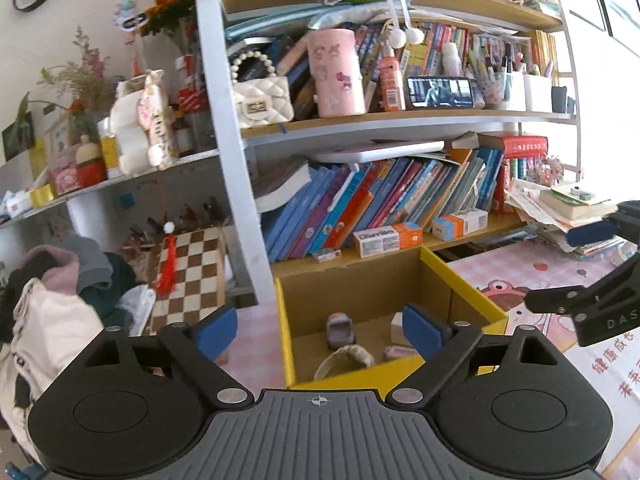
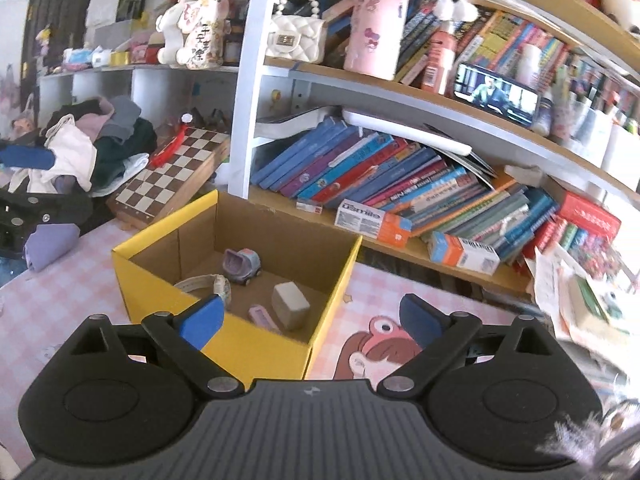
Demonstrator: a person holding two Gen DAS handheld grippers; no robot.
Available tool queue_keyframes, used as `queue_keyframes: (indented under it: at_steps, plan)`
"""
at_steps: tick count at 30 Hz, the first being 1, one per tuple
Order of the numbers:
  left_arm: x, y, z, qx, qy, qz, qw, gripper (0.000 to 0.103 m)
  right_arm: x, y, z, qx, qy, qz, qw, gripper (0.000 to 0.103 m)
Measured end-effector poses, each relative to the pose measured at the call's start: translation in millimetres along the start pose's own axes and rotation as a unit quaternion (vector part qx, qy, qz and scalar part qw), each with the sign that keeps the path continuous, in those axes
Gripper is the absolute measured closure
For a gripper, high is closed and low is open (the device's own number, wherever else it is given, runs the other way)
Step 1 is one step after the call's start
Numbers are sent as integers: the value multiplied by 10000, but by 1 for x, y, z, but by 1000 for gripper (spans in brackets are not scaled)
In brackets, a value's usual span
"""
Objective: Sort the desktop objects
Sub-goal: 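Raise both open tools out of the box and back over the table, then move the left tool toward the white charger plug while the right tool approaches the tape roll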
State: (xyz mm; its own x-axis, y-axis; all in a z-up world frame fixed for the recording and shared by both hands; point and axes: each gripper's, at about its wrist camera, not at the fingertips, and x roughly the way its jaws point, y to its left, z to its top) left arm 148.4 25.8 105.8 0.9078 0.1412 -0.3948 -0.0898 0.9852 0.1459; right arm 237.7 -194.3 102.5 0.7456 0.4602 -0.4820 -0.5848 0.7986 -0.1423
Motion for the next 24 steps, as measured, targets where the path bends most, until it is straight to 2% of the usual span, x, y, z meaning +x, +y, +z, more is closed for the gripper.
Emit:
queue_keyframes:
  at_steps: [11, 24]
  plan:
    - [-31, 18, -47, -119, 454, -37, 9989, 11, -28, 37, -45, 429, 457, -248, 9977, 7]
    - [-52, 32, -89, -113, 806, -162, 9965, 11, -52, 68, -77, 781, 724, -537, 9929, 2]
